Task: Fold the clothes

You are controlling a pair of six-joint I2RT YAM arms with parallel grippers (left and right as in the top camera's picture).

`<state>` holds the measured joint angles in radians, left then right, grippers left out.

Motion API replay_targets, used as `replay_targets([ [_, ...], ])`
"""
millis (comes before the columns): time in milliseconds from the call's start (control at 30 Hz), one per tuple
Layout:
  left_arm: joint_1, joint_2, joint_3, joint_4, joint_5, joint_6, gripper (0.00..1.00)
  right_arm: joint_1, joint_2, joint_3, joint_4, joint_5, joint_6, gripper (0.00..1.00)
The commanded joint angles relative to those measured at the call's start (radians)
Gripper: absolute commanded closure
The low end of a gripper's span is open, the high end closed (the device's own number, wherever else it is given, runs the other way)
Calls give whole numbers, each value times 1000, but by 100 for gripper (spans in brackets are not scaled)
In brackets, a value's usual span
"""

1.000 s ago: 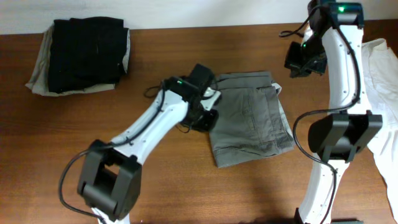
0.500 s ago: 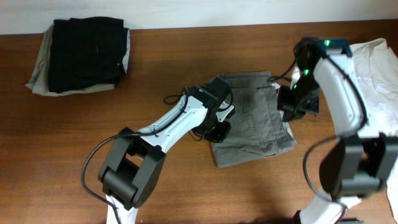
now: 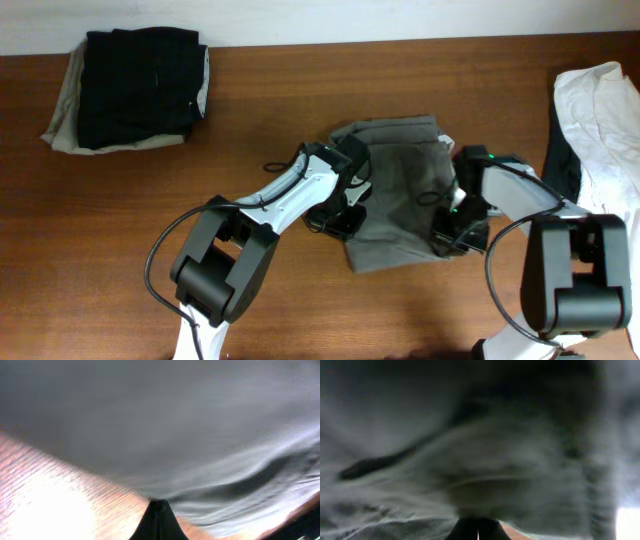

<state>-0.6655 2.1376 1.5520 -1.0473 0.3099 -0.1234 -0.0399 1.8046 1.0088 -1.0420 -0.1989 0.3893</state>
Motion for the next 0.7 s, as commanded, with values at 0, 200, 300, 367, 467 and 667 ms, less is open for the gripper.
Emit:
replay_targets([
  [0,3,9,1,-19,-69,9,99,-73,-4,-8,-7,19,8,96],
  [200,34,-55,42,-45,-138,8,99,-73,-34,87,-87,18,-11,96],
  [300,69,-88,49,27,-84,9,98,-50,-65,211,-150,3,-15,96],
  [367,80,-86,48,69,-35,9,82,-44,-72,269,-153,-25,-18,91],
  [467,84,-85,48,110,13,9,21,-45,-71,338,-155,-55,-19,58],
  [667,107,-82,27,113,8,5,1,-45,-71,373,-159,-90,-72,1],
])
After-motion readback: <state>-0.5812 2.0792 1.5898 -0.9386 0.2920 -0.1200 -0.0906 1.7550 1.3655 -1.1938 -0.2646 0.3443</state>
